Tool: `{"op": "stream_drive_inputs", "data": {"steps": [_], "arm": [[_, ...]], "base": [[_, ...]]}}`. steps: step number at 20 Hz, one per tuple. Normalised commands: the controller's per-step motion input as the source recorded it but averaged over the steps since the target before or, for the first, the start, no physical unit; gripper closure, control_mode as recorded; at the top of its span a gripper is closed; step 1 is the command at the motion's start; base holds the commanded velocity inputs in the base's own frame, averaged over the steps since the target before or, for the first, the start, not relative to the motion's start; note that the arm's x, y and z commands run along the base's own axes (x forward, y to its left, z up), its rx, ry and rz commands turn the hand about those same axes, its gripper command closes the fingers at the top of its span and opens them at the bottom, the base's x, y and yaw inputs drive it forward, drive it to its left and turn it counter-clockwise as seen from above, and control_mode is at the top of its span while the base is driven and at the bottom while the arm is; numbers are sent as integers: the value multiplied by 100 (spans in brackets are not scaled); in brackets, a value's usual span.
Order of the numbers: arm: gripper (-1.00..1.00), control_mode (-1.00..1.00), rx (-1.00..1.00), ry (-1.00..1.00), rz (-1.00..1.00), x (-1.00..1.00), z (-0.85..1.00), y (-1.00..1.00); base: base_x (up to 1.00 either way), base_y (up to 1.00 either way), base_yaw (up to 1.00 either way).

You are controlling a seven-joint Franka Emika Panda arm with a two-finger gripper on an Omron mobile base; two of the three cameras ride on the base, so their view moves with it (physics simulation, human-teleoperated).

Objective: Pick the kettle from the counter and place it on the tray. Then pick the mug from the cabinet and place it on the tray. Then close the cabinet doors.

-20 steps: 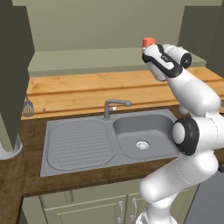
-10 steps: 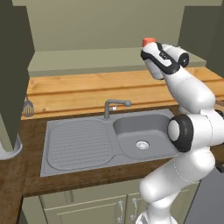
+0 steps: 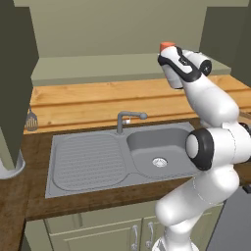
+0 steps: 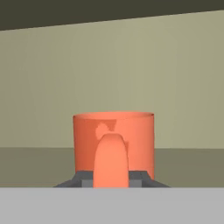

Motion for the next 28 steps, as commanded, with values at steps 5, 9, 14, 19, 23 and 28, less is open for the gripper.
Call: {"op": "stream_drive_inputs", "data": {"steps": [5,9,14,19,23,28], "arm": [[100,-100,0,0,0,-11,-2,2],[100,-100,0,0,0,-34,0,1],[100,-100,0,0,0,-56,0,0],[100,-100,0,-5,0,-90,-2,0],[100,-100,0,-5,0,-100,-7,1],[100,-100,0,-2,0,-99,-2,2]], "base": [[0,0,0],[0,0,0],[0,0,0],[0,0,0],[0,0,0],[0,0,0]]}}
